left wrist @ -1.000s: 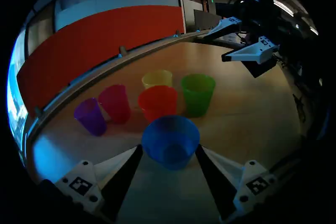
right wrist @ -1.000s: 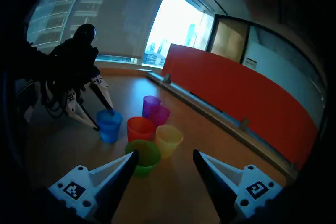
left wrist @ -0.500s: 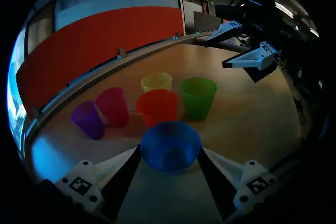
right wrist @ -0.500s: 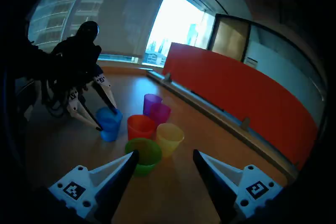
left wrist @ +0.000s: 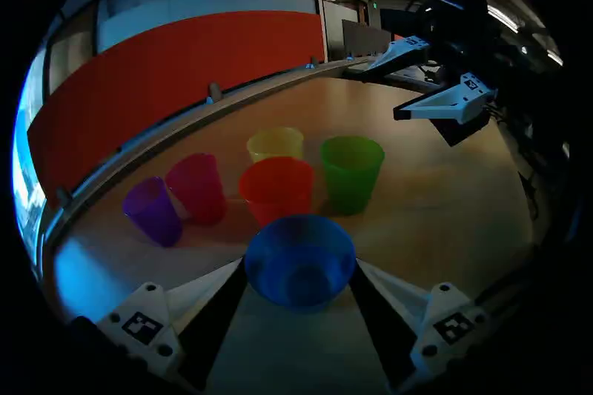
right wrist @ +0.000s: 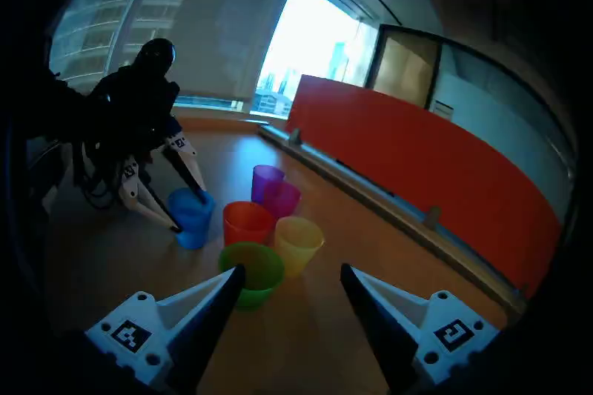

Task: Pour water

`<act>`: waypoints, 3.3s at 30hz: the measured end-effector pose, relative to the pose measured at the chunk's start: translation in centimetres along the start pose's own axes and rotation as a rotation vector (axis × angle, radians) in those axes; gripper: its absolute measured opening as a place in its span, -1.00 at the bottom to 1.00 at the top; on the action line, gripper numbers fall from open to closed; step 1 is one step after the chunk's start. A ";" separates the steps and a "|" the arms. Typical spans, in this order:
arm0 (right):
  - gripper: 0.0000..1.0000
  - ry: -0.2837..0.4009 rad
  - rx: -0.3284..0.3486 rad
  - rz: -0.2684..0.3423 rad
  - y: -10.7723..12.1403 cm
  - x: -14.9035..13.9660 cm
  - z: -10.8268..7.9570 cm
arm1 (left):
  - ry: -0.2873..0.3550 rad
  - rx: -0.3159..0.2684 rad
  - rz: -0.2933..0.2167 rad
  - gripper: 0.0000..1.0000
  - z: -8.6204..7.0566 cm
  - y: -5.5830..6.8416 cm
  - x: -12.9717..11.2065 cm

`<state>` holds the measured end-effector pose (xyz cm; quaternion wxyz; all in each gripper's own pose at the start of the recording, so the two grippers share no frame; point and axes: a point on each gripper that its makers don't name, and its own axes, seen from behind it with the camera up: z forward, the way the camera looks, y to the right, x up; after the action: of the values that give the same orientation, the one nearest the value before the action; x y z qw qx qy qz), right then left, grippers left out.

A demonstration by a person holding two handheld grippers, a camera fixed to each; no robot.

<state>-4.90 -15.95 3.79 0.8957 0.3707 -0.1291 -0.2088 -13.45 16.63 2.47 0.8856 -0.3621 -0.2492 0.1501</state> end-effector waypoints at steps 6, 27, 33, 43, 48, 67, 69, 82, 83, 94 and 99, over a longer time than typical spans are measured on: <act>1.00 0.000 -0.002 0.001 0.0 -0.1 0.1 | 0.002 -0.008 -0.012 0.74 0.0 0.2 0.0; 1.00 0.004 0.003 0.020 -0.6 -0.2 0.4 | 0.050 0.044 -0.015 0.71 -1.6 -1.4 1.5; 1.00 -0.001 0.016 0.027 -1.0 -0.3 0.5 | 0.107 0.067 -0.032 0.71 -2.7 -2.1 3.6; 1.00 -0.048 0.073 0.038 -2.8 -1.7 1.1 | 0.164 0.093 -0.050 0.71 -3.9 -2.7 5.3; 1.00 -0.089 0.112 0.050 -3.7 -3.0 1.9 | 0.188 0.101 -0.061 0.72 -4.5 -2.9 6.0; 1.00 -0.157 0.172 0.074 -5.0 -4.9 5.3 | 0.236 0.103 -0.067 0.71 -6.3 -2.8 7.5; 1.00 -0.158 0.175 0.078 -5.1 -4.9 5.7 | 0.238 0.104 -0.066 0.71 -6.4 -2.8 7.5; 0.98 -0.162 0.191 0.094 -5.4 -5.0 7.1 | 0.240 0.108 -0.062 0.71 -6.7 -2.8 7.4; 0.97 -0.162 0.192 0.097 -5.4 -5.0 7.1 | 0.240 0.109 -0.063 0.71 -6.7 -2.8 7.4; 0.83 -0.169 0.201 0.115 -5.7 -5.2 7.4 | 0.239 0.113 -0.059 0.71 -6.6 -3.0 7.2; 0.82 -0.155 0.199 0.135 -5.8 -4.6 7.2 | 0.243 0.114 -0.068 0.71 -6.7 -3.1 7.2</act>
<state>-13.30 -21.84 4.27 0.8538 0.4311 -0.2425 -0.1624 -3.51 13.90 2.96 0.9329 -0.3181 -0.1435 0.0892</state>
